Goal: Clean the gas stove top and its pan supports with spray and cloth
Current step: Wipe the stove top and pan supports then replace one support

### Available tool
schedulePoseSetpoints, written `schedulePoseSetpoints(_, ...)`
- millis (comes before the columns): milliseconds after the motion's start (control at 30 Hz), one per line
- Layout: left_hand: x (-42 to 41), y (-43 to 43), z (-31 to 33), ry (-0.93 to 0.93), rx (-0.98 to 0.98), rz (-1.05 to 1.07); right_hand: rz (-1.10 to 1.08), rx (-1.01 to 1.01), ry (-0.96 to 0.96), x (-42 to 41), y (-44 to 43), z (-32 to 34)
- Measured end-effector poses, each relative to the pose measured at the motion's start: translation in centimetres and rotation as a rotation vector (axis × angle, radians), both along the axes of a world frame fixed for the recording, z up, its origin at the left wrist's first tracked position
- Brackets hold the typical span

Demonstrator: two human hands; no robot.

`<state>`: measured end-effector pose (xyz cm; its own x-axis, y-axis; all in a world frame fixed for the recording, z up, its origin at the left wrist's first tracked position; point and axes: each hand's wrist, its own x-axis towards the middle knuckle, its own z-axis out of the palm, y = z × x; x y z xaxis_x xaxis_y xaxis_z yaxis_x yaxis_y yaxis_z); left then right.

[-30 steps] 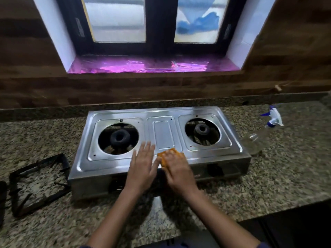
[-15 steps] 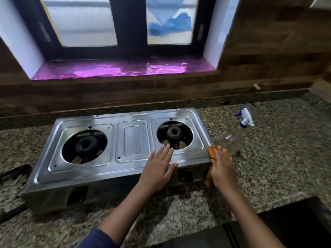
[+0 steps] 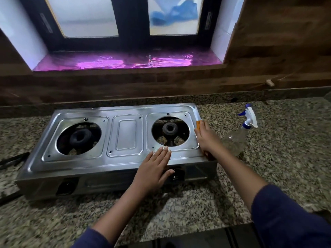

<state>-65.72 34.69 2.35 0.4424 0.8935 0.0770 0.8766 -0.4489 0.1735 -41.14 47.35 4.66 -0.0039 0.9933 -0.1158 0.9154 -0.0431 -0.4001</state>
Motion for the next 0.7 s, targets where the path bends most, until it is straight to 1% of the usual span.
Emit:
schedulePoseSetpoints(100, 0.1, 0.0, -0.1, 0.004, -0.003, 0.012, 0.002, -0.01, 0.013, -0.5, 4.0, 0.0)
schedulePoseSetpoints(200, 0.1, 0.1, -0.2, 0.016, 0.001, 0.012, -0.012, 0.02, -0.021, -0.8, 4.8, 0.0)
schedulePoseSetpoints(333, 0.3, 0.0, -0.3, 0.02, 0.009, 0.028, 0.051, 0.044, -0.099, -0.5, 0.8, -0.2)
schedulePoseSetpoints(467, 0.4, 0.0, -0.4, 0.021, 0.022, 0.035, 0.143, 0.079, -0.193, -0.3, -6.5, -0.5)
schedulePoseSetpoints(533, 0.3, 0.1, -0.4, 0.017, 0.033, 0.023, 0.17, 0.067, -0.221, -0.3, -8.8, -0.4)
schedulePoseSetpoints(600, 0.3, 0.0, -0.3, 0.01, 0.047, 0.018, 0.171, 0.057, -0.226, -0.5, -8.9, -0.3)
schedulePoseSetpoints(700, 0.3, 0.0, -0.5, -0.001, 0.066, 0.021, 0.147, 0.024, -0.205, -0.7, -6.5, -0.6)
